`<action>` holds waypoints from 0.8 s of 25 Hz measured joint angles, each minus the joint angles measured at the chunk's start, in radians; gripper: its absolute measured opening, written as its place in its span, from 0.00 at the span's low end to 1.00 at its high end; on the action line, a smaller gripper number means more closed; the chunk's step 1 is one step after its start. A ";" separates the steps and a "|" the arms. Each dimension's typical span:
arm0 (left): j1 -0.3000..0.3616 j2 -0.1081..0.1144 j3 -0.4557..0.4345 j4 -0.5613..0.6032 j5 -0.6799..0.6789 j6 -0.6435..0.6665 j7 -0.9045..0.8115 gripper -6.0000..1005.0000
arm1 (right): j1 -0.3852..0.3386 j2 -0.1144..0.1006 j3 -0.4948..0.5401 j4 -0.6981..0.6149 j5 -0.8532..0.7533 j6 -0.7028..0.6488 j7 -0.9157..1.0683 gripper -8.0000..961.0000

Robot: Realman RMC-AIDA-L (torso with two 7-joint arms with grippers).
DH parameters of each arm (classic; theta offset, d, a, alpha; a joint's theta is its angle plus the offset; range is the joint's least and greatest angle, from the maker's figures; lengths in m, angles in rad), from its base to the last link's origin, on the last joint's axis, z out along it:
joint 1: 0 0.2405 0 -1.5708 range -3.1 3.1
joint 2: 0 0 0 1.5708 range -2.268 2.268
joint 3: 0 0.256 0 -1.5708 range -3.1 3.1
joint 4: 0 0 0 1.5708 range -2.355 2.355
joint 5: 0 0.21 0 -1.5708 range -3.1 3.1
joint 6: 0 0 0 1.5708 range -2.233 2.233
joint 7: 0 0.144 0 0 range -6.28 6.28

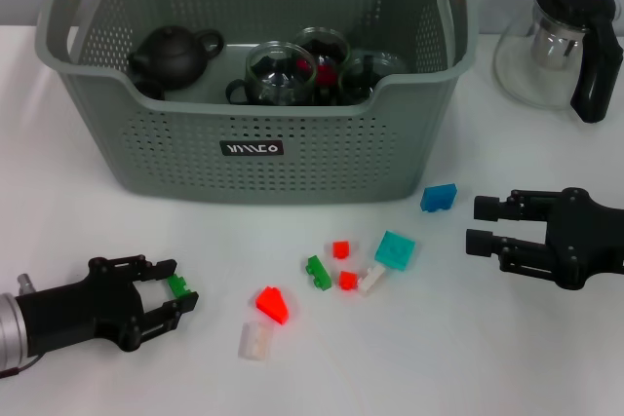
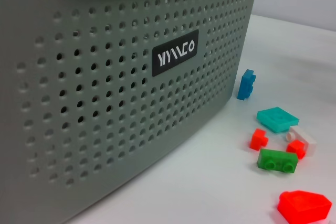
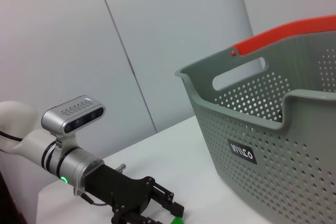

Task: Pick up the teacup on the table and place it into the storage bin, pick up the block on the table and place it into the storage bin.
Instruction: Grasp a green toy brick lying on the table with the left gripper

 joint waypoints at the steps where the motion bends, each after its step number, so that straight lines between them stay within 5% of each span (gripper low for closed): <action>1: 0.000 0.000 0.000 0.000 0.000 0.000 0.000 0.51 | 0.000 0.000 0.000 0.000 0.000 0.000 0.000 0.56; 20: -0.004 -0.002 0.025 -0.011 0.000 -0.045 0.000 0.52 | 0.004 -0.001 0.002 0.000 -0.001 0.000 0.001 0.56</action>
